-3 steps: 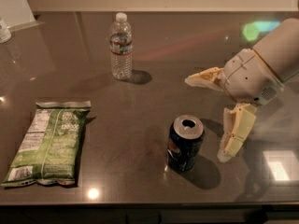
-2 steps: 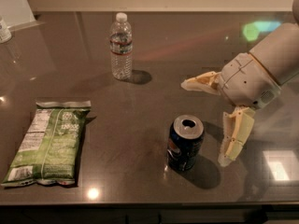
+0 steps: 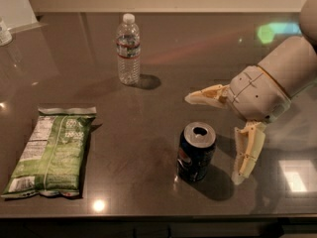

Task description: Pick pepsi can

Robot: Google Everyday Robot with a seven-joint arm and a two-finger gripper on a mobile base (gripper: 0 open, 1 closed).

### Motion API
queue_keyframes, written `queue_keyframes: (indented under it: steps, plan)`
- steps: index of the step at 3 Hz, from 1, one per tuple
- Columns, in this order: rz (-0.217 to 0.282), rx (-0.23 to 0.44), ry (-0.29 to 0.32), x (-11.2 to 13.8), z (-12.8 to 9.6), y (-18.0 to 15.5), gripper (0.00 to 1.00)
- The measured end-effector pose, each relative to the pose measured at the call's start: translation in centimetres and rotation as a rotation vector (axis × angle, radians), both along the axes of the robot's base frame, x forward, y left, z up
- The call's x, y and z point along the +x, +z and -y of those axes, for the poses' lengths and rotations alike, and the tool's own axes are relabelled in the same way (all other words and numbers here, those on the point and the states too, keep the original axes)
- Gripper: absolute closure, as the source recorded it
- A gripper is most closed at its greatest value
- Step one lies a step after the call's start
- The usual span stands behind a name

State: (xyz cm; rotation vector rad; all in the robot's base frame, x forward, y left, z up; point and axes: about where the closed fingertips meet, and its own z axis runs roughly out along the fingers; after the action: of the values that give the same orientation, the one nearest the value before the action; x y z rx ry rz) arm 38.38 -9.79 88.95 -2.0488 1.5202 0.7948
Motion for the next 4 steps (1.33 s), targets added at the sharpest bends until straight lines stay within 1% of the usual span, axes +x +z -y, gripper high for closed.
queue_keyframes:
  steps: [1,2,3,4]
  plan:
    - [0.013,0.029,0.028,-0.1,-0.1,-0.5,0.0]
    - [0.015,0.059,0.042,-0.2,-0.6,-0.9,0.0]
    - [0.009,0.092,0.055,-0.5,-1.1,-0.9,0.17]
    - [0.0,0.113,0.064,-0.8,-1.5,-0.6,0.41]
